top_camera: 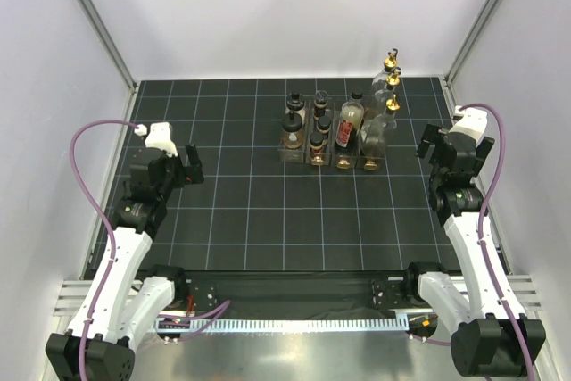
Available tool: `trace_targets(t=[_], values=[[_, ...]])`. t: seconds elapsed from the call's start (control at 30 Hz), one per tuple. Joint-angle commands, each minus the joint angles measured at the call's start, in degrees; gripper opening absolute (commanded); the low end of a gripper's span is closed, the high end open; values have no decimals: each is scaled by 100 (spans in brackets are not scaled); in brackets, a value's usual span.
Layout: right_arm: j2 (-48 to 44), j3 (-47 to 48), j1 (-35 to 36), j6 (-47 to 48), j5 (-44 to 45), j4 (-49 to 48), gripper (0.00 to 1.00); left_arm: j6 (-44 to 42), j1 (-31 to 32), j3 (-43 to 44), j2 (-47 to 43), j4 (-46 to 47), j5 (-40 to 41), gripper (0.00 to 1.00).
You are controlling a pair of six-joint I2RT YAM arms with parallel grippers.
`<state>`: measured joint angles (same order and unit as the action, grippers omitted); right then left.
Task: Organize the condiment bottles
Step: Reset both arms
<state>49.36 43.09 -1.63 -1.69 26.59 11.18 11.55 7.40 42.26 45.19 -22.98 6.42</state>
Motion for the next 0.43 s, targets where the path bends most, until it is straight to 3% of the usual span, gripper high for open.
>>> trace_targets(t=[0.0,0.4], values=[[-129,-2,-22,-15,4,-274,100,-57,-28,-34,-63,277,26,100],[-146,-3,-31,125,-162,-283,100,-57,-19,-42,-98,303,9,100]])
